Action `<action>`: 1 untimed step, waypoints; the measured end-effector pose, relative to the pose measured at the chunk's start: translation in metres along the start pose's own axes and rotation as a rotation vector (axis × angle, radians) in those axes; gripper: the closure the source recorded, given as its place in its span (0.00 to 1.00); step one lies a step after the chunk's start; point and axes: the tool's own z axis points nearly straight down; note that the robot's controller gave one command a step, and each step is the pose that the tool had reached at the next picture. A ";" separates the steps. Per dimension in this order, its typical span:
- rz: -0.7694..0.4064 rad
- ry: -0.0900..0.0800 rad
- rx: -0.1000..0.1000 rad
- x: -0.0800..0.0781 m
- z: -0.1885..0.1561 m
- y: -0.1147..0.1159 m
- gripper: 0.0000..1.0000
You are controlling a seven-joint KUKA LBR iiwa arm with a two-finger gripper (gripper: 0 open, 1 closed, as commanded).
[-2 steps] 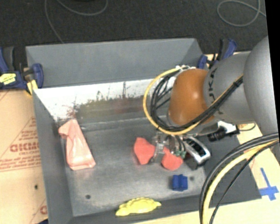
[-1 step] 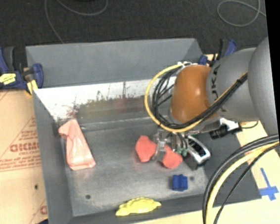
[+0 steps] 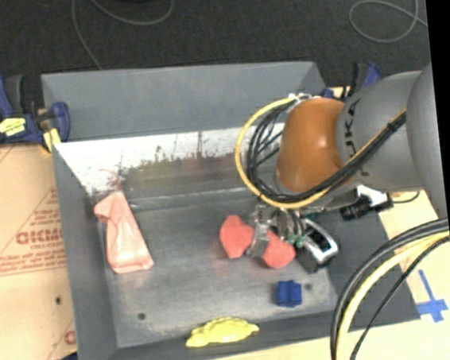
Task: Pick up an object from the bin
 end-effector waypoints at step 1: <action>0.000 -0.002 -0.001 0.000 -0.021 0.000 1.00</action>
Offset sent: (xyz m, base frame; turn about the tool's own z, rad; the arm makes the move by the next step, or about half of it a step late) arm -0.0001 0.0000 0.0565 0.0000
